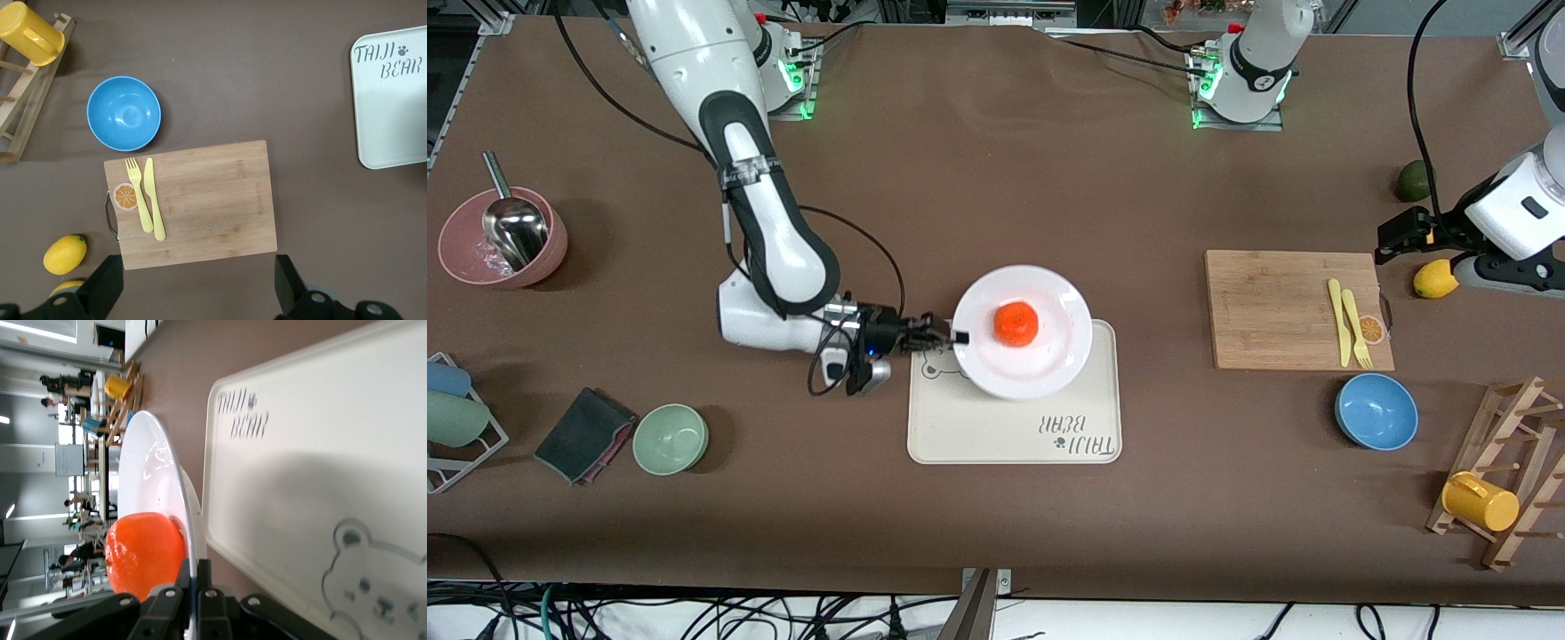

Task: Place orange and plate with both arms
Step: 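Slide the plate with the orange onto the bear tray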

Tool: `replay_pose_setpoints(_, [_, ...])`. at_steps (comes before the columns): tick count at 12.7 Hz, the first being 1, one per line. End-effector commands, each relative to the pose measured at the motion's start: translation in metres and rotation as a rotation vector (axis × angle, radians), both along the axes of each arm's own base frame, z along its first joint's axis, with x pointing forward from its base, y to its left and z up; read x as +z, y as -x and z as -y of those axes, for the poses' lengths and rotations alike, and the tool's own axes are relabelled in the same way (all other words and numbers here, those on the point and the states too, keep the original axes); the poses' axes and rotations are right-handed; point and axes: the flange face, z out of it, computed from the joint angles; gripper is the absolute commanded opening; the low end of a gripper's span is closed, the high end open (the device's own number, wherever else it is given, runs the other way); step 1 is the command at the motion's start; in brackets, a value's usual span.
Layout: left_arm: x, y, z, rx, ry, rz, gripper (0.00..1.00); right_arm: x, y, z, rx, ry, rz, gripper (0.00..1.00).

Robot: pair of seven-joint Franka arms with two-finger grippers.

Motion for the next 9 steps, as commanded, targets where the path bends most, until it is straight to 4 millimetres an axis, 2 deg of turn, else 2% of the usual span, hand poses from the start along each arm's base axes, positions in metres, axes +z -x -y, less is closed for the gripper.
replay_pose_setpoints(1, [0.0,0.003,0.002,-0.017,0.014,0.009,1.0,-0.027,-0.048,-0.002,-0.078,0.012,-0.004,0.0])
replay_pose_setpoints(3, [-0.001,0.002,0.002,-0.017,0.016,0.008,1.0,-0.056,-0.052,-0.004,-0.092,0.031,-0.007,0.0])
replay_pose_setpoints(5, [-0.001,0.002,0.002,-0.017,0.014,0.007,1.0,-0.063,-0.052,-0.009,-0.105,0.046,0.006,0.0])
replay_pose_setpoints(7, [-0.001,0.002,0.001,-0.015,0.016,0.008,1.0,-0.084,-0.042,-0.019,-0.086,0.058,-0.012,0.0])
replay_pose_setpoints(9, [-0.001,0.002,0.001,-0.015,0.014,0.007,1.0,-0.089,-0.037,-0.024,-0.075,0.058,-0.018,0.0])
